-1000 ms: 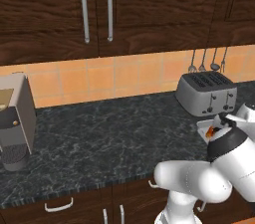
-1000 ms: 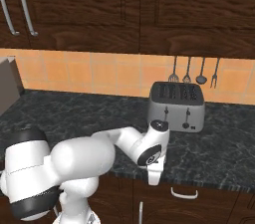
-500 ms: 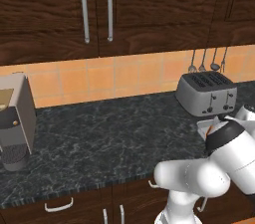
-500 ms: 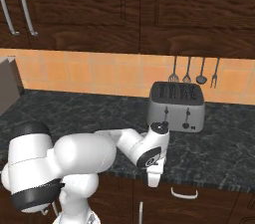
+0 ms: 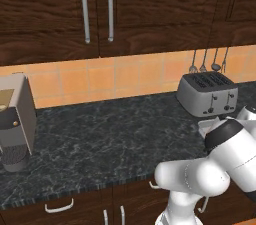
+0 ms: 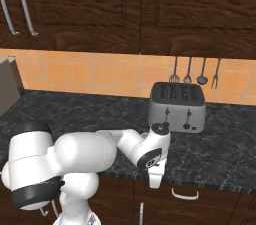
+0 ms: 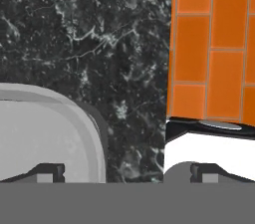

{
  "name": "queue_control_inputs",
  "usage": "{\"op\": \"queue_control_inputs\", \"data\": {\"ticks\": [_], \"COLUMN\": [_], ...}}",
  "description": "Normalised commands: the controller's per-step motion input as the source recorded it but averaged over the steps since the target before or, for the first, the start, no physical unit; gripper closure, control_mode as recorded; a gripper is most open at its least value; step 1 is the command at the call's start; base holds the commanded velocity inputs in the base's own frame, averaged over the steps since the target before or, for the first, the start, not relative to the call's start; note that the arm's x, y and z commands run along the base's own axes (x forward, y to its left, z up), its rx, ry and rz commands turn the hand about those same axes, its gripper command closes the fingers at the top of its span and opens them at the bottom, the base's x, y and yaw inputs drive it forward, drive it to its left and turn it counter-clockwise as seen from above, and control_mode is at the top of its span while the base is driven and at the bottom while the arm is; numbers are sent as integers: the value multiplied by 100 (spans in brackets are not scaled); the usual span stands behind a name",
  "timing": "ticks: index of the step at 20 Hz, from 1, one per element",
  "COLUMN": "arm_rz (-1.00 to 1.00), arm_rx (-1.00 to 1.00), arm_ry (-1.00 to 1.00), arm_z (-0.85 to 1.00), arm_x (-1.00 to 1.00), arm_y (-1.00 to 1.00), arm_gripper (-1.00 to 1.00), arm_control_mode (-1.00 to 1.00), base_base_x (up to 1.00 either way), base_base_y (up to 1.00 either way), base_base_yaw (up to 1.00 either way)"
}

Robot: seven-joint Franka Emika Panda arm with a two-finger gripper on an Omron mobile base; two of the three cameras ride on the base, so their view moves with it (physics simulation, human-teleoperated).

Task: Take the meat container that has the shrimp and place it on the second highest rack of the freezer. Then take the vegetable container that has the bell pepper and carrot and place it on the highest rack of the freezer.

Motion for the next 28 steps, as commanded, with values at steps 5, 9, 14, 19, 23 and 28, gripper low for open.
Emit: {"op": "queue_control_inputs", "data": {"ticks": [5,9,14,19,23,28], "arm_rz": [0,0,0,-2,-13,-10], "arm_rx": [0,0,0,0,0,0], "arm_ry": [0,0,0,-1,0,0], "arm_z": [0,0,0,4,39,64], "arm_x": [0,0,0,0,-8,-4], "arm_y": [0,0,0,0,3,10], "arm_gripper": [100,100,100,100,100,100], "arm_control_mode": [-100,-100,-100,-100,-100,-100], "base_base_x": [0,0,0,0,0,0], "base_base_y": [0,0,0,0,0,0], "base_base_yaw": [0,0,0,0,0,0]}}
